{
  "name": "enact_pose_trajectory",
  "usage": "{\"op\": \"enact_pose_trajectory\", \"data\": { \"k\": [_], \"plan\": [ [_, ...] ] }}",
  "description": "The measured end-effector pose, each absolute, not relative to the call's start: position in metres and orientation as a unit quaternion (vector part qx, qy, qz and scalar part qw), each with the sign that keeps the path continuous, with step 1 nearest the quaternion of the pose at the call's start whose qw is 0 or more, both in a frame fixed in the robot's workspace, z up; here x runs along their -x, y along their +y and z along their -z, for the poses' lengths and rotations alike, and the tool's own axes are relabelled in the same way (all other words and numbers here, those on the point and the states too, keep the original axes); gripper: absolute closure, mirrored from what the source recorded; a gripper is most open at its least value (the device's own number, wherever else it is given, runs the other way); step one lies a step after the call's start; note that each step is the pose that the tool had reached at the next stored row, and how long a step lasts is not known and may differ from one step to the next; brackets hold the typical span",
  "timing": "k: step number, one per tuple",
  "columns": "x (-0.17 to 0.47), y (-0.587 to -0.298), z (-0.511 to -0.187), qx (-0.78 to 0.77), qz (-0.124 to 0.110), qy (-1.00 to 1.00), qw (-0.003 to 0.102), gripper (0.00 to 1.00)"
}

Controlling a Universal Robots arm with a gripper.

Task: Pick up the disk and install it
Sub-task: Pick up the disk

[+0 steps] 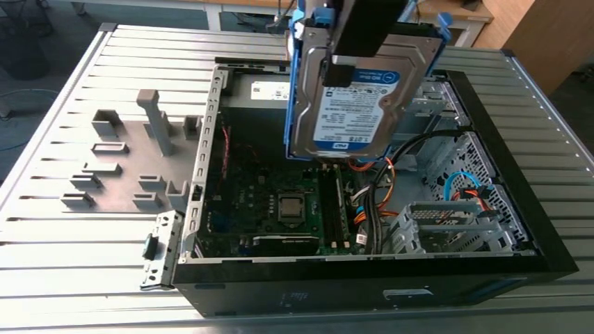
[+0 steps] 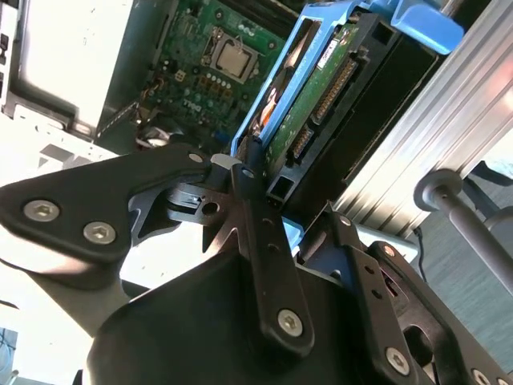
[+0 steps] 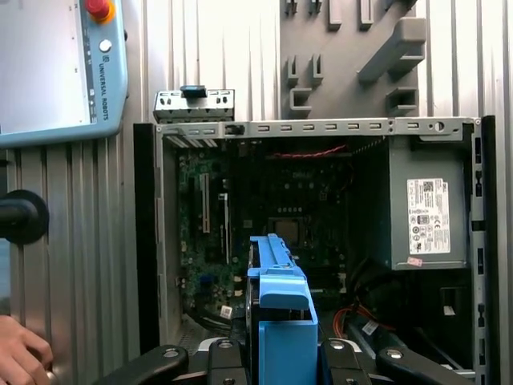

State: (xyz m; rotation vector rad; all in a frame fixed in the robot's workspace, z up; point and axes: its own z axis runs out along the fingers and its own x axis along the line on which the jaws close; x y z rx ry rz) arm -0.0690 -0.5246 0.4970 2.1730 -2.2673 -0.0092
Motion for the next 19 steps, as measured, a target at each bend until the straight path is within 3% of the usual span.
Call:
{"op": "enact_pose_trajectory", "data": {
  "k": [19],
  "plan": [
    [0.031, -0.545, -0.49, -0.692, 0.004, -0.722, 0.002, 0.64]
  ]
}}
